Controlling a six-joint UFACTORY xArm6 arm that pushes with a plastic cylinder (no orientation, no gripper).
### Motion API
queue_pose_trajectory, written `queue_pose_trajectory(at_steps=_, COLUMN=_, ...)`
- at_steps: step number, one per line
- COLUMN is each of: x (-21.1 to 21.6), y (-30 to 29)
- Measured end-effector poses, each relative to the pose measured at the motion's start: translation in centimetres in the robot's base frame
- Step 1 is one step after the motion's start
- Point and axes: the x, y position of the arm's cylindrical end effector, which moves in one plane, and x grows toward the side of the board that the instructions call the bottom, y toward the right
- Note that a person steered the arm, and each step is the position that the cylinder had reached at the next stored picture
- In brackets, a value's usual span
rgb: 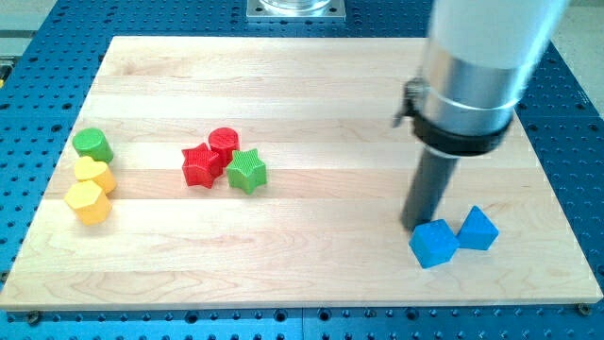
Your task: Push the red star into the green star
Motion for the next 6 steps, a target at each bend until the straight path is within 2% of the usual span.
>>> queue_pose_trajectory(at_steps=1, x=0.5, y=-6.0)
queue_pose_trajectory(at_steps=2, x=2.8, y=-18.4)
queue_pose_trajectory(at_steps=3, x=2.0, y=-32.1)
queue_pose_trajectory(at_steps=4, x=-4.7, y=-33.0)
queue_pose_trajectory(at_steps=5, x=-7.7, y=-32.5)
queue_pose_trajectory(at_steps=6, x=-7.2, y=-26.5)
